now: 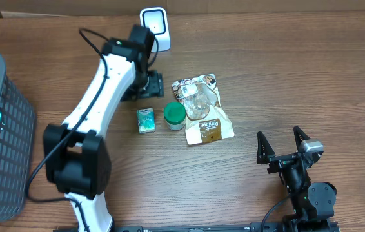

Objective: Scan the item barcode

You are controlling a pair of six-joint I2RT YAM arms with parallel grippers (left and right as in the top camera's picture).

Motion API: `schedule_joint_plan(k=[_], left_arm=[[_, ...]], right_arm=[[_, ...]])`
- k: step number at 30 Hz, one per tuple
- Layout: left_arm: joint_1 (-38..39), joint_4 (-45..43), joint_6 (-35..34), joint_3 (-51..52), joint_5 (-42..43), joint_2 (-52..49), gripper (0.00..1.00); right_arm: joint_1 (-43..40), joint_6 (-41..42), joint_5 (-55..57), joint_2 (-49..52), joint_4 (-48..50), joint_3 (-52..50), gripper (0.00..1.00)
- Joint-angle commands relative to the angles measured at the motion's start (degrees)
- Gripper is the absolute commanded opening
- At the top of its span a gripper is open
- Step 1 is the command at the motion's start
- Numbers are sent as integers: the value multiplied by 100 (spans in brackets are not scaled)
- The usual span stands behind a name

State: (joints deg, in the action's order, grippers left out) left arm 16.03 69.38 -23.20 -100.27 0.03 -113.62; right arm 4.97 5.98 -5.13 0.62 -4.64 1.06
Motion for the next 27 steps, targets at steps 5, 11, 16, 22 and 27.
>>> schedule_joint_plan(k=[5,11,16,22,27], left_arm=[[-892,763,424,-1703,-494,1620,100],[-2953,968,654,-2227,-496,2363,100],[-4771,994,424,-2063,-498,2352,91],[-6022,391,116,-1003,-498,2124,87],[-6369,-754,807,372,-439,1923,90]], right_arm=[[11,15,13,-46,24,-61,100],[11,15,13,-46,24,-61,100],[11,15,13,-46,24,-61,100],[11,15,13,-46,24,-61,100],[11,15,13,-46,24,-61,100]])
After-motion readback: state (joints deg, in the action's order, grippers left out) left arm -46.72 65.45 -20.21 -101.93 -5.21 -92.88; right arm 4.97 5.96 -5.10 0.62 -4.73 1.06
